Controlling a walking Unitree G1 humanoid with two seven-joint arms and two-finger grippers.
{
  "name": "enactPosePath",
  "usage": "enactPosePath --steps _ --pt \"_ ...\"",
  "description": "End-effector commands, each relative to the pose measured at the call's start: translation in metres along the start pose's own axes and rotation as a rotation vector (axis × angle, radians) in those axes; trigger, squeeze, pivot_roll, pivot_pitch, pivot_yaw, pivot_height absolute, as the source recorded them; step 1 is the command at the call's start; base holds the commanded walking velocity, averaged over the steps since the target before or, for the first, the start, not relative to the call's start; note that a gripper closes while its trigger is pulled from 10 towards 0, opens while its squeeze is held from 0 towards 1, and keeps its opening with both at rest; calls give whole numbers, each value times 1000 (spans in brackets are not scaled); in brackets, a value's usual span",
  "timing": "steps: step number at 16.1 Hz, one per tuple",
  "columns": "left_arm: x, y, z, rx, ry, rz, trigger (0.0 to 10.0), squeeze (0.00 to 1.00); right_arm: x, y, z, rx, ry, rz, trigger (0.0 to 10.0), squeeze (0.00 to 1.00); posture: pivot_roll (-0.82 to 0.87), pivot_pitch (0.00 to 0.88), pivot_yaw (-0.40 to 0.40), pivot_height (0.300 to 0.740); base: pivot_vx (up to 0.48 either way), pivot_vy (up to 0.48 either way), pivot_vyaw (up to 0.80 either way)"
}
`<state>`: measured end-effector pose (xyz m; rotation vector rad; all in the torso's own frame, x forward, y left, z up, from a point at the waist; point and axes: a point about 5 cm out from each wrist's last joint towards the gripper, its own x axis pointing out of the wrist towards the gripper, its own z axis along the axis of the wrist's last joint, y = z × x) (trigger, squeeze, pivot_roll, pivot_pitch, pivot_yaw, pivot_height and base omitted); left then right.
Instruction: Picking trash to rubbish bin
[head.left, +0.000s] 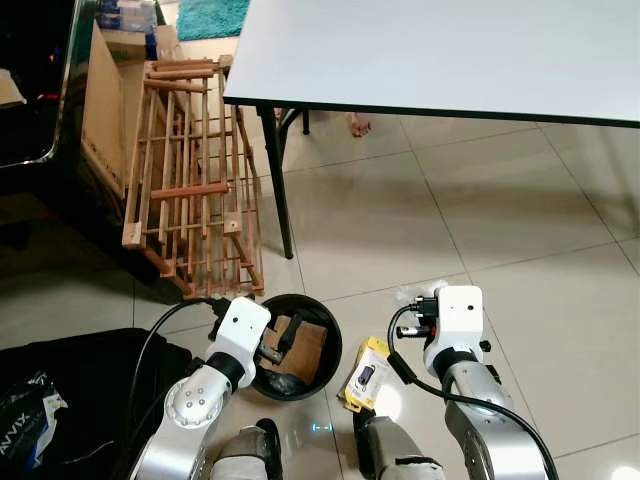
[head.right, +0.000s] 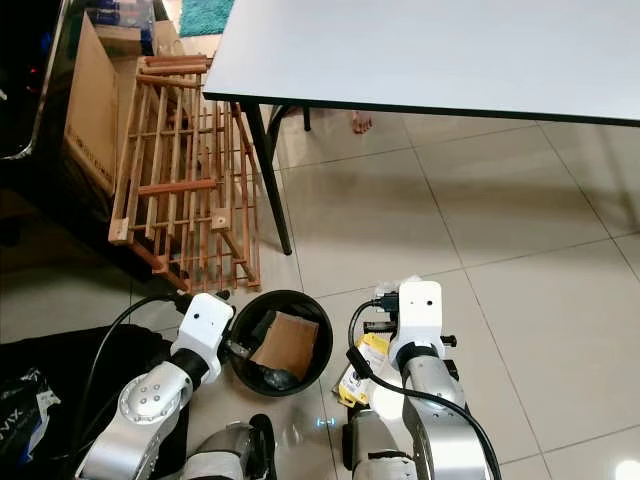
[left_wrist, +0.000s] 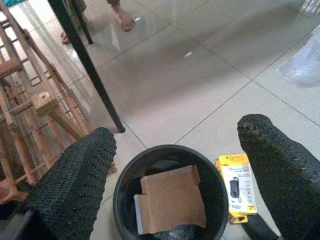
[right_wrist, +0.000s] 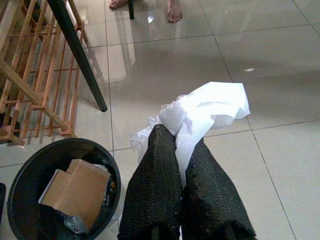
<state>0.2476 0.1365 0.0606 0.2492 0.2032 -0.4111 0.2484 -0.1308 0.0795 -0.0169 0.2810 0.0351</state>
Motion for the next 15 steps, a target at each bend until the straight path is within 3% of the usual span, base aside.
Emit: enactPosePath --steps 1,3,9,15 --pt "-3 -2 -8 3 33 2 10000 0 0 1 -5 0 14 12 0 0 3 296 35 740 0 0 0" --pt "-5 8 -16 11 60 73 10000 0 1 6 -10 1 42 54 0 0 3 299 32 740 0 0 0" --pt "-7 13 -19 0 58 139 10000 0 12 20 -13 -17 73 162 0 0 19 293 -13 740 0 0 0" --pt "-11 10 -24 -11 66 152 10000 0 15 18 -18 -52 90 171 0 0 20 297 -25 740 0 0 748"
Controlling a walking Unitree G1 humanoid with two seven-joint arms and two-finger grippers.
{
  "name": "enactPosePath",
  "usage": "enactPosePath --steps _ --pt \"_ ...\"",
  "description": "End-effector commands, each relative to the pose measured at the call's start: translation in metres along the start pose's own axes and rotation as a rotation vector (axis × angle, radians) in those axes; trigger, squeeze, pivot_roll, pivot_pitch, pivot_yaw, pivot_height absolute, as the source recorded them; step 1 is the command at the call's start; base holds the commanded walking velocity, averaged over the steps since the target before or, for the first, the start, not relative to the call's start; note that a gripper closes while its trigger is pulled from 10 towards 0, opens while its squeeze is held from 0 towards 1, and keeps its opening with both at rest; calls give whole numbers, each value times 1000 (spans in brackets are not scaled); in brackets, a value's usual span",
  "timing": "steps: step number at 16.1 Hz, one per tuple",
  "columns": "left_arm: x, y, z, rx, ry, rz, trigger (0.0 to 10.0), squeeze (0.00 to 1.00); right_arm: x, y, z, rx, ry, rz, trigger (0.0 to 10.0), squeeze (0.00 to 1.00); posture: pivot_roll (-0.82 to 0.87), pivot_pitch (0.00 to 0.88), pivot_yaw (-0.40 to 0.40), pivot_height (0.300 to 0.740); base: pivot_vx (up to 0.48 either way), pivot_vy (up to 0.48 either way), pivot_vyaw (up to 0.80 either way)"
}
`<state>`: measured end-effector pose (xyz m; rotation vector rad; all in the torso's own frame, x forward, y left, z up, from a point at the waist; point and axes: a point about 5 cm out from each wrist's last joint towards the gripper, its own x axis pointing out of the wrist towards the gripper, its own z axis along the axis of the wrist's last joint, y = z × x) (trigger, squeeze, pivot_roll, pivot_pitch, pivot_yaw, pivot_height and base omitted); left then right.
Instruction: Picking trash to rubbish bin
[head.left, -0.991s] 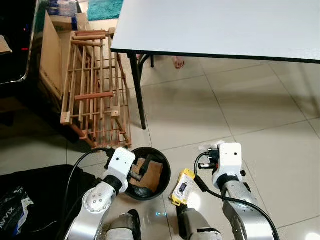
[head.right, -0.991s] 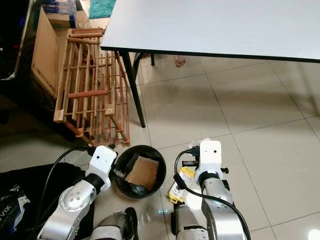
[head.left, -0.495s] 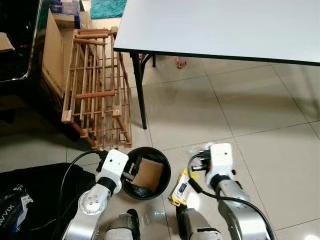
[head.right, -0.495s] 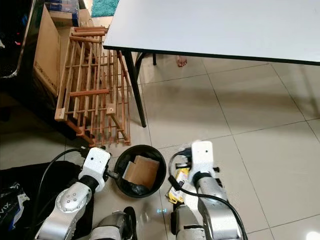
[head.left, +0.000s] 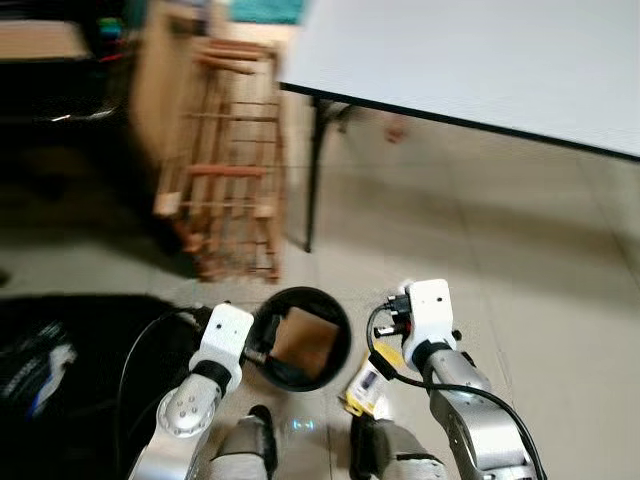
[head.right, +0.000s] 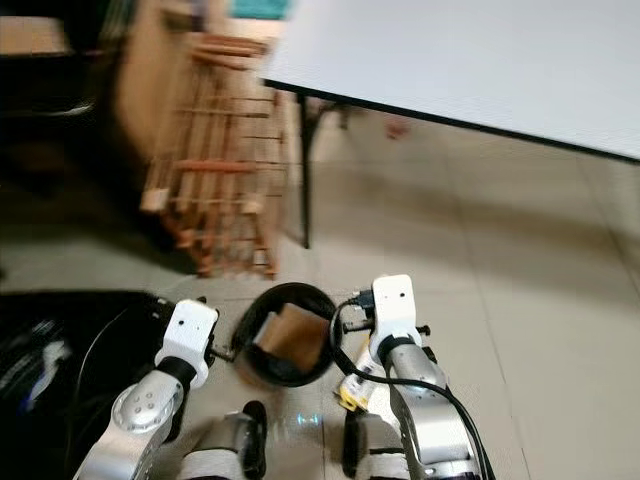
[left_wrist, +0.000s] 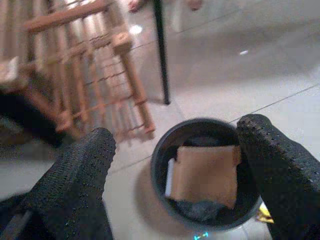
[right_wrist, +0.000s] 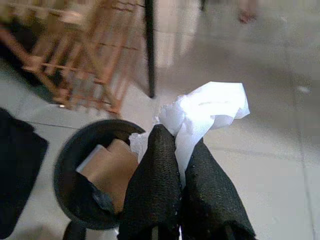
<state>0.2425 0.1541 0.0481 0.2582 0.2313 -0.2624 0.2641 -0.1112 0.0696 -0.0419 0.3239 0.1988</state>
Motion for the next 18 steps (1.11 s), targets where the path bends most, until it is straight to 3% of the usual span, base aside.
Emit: enactPosePath --steps 1,7,11,16,18 --pt "-3 -1 -7 4 21 9 10000 0 -3 1 -14 4 50 12 0 0 20 297 -25 740 0 0 800" --pt "-3 1 -5 9 19 -3 10000 0 -5 -1 -17 27 49 -23 0 0 19 303 -12 740 0 0 163" --pt "-6 -9 -1 -39 -14 -134 10000 0 -7 -2 -20 35 57 -37 0 0 15 315 -5 740 0 0 0" --pt "-2 7 -4 -10 9 -138 10000 0 -10 -5 -24 33 67 -64 0 0 7 327 4 740 0 0 0" --pt "0 5 -1 -12 -1 -147 10000 0 -11 -6 -26 31 77 -78 0 0 6 328 9 740 0 0 0"
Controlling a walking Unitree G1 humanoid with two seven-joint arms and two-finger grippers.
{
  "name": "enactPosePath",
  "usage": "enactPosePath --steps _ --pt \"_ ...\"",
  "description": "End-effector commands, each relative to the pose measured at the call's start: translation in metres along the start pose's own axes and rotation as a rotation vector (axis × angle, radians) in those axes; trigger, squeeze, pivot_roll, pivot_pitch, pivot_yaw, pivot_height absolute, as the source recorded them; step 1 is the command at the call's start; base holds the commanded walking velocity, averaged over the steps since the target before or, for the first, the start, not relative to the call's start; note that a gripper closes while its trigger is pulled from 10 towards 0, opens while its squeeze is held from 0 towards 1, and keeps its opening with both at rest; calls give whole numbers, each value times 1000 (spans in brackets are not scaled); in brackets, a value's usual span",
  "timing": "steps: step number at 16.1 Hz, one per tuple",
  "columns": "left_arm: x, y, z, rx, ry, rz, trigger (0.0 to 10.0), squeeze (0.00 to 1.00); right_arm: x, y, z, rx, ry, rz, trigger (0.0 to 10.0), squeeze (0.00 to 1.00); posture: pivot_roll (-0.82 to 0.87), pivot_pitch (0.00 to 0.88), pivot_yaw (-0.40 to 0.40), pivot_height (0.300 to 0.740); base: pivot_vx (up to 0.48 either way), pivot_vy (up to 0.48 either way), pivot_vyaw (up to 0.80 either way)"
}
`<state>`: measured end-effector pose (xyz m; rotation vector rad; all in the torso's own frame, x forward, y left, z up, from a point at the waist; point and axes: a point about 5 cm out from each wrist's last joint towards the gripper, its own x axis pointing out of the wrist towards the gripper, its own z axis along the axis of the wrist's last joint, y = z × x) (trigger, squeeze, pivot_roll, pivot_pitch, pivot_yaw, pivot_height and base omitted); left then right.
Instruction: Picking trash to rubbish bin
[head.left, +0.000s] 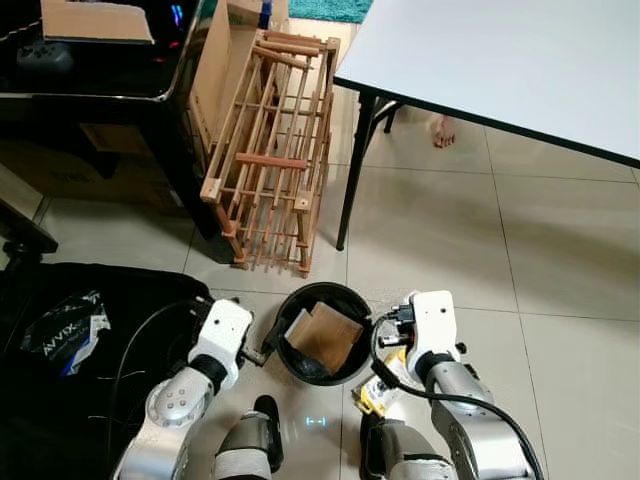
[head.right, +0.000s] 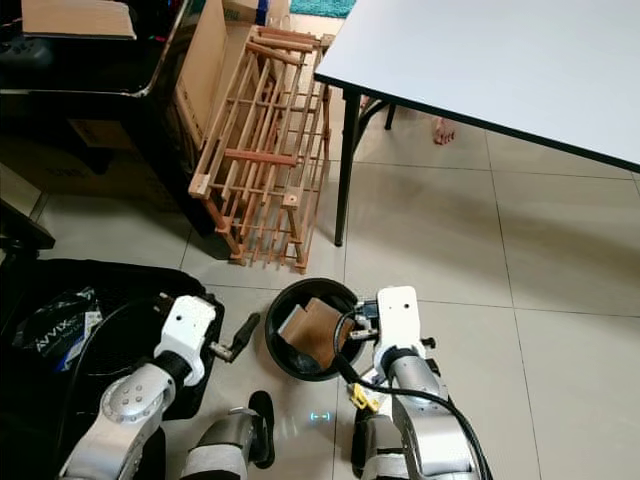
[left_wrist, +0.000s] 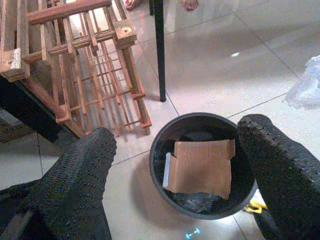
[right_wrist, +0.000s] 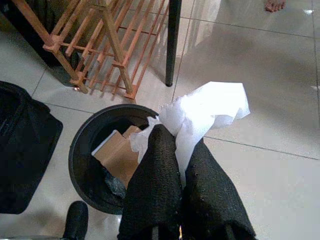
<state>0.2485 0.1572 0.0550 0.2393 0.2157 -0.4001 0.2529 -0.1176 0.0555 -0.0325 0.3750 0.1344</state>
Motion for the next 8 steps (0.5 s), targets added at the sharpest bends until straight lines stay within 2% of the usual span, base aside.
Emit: enactPosePath --steps 1,8 --pt "-3 -3 -7 -17 30 -18 10000 0 -3 -3 -10 11 33 -21 0 0 6 328 10 740 0 0 0" --pt "-5 -10 -11 -19 42 -42 10000 0 -5 -3 -14 13 50 -27 0 0 5 334 11 740 0 0 0"
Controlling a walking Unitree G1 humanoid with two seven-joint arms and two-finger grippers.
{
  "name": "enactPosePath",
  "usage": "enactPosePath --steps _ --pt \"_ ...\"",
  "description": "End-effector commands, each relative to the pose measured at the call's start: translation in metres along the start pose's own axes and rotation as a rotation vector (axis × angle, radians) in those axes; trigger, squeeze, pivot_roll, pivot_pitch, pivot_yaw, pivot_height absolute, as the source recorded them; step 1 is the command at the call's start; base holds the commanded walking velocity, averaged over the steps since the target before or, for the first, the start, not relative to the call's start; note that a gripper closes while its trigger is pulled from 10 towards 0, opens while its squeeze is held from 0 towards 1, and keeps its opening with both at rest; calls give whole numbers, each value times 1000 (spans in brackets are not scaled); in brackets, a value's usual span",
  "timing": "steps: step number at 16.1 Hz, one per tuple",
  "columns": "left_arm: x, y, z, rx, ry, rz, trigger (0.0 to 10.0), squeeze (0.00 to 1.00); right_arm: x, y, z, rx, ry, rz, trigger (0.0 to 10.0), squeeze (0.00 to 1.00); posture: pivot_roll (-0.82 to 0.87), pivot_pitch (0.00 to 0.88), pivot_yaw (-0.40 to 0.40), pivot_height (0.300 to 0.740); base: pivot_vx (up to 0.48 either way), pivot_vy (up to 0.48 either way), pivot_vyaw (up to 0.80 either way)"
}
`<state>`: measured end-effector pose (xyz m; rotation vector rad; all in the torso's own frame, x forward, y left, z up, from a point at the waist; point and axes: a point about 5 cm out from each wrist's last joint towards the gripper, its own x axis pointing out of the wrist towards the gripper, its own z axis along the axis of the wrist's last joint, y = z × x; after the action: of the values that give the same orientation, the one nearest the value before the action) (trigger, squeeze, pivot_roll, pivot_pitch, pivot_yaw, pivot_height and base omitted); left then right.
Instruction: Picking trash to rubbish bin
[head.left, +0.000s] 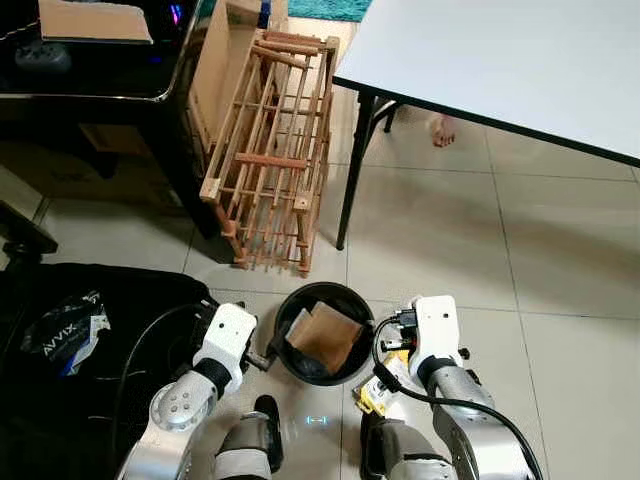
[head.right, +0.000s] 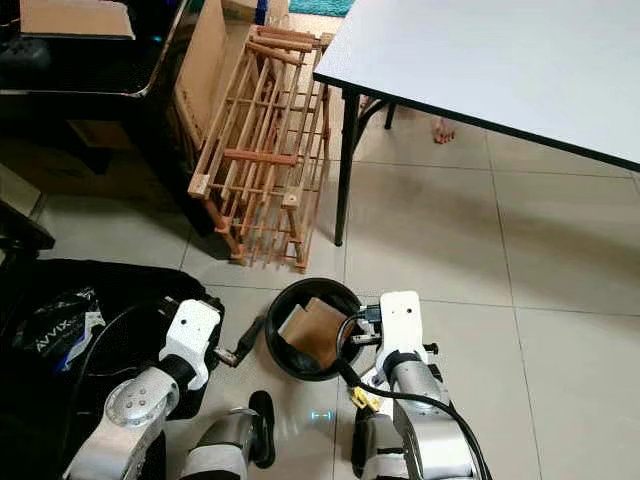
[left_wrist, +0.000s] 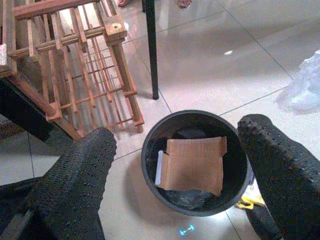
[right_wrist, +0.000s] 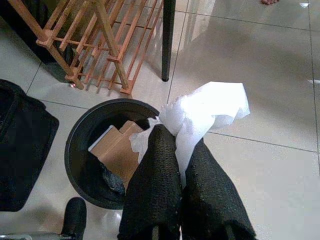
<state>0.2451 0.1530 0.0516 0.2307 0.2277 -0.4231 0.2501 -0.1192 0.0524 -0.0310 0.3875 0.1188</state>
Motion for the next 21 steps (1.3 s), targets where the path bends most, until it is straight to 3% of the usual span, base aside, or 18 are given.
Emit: enactPosePath --steps 1,7,21 --pt "-4 -5 -8 -12 35 -17 10000 0 -3 -2 -10 7 42 -13 0 0 4 336 11 740 0 0 -594" --pt "-4 -6 -10 -8 43 -20 10000 0 -3 -3 -11 9 44 -20 0 0 3 338 11 740 0 0 -648" --pt "-16 -14 -15 -5 68 -51 10000 0 -9 2 -16 11 43 -11 0 0 -2 395 24 740 0 0 0"
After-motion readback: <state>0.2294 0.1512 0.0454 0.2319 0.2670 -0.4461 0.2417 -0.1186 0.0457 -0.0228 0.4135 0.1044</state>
